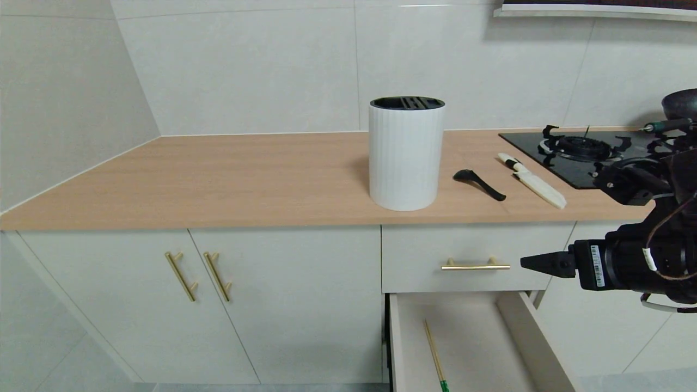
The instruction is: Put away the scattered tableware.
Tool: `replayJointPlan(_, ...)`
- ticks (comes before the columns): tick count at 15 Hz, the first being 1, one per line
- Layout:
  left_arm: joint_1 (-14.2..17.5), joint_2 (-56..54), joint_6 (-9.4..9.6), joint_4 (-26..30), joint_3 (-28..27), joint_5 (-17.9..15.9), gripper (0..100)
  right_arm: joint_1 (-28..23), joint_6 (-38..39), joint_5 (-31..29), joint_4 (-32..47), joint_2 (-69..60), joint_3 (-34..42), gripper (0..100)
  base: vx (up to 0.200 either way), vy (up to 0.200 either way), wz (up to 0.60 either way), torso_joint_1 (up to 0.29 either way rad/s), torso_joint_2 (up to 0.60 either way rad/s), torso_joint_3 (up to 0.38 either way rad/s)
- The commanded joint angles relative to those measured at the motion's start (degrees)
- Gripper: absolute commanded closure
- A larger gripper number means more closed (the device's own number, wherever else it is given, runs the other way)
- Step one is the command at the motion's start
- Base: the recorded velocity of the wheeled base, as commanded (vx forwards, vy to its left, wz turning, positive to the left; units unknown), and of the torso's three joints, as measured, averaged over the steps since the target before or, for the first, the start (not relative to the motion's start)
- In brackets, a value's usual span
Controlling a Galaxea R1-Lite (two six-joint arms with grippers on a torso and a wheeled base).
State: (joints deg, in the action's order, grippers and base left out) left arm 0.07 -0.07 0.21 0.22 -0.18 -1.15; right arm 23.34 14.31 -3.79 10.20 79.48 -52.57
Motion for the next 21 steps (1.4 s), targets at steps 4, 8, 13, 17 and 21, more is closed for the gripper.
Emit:
replayJointPlan(4, 0.0, 0.1, 0.06, 0.0, 0.0, 0.0, 0, 0.1, -0.2, 0.1, 0.0, 0.8, 0.0, 0, 0.0, 0.0, 0.0, 0.19, -0.48, -0.292)
replayJointPlan(8, 0.0, 0.1, 0.06, 0.0, 0.0, 0.0, 0, 0.1, -0.2, 0.1, -0.3, 0.9, -0.1, 0, 0.0, 0.0, 0.0, 0.155, -0.36, -0.202)
replayJointPlan(13, 0.0, 0.1, 0.06, 0.0, 0.0, 0.0, 0, -10.2, -8.9, 0.1, -21.6, 14.8, -1.8, 0, 0.0, 0.0, 0.0, 0.012, -0.03, -0.018)
replayJointPlan(17, 0.0, 0.1, 0.06, 0.0, 0.0, 0.0, 0, -13.9, -12.6, 3.4, -28.5, 26.2, -10.7, 0, 0.0, 0.0, 0.0, 0.0, 0.0, 0.0)
replayJointPlan(21, 0.0, 0.1, -0.03, 0.0, 0.0, 0.0, 0, -14.6, -15.0, 12.9, -28.7, 32.5, -17.8, 0, 0.0, 0.0, 0.0, 0.0, 0.0, 0.0)
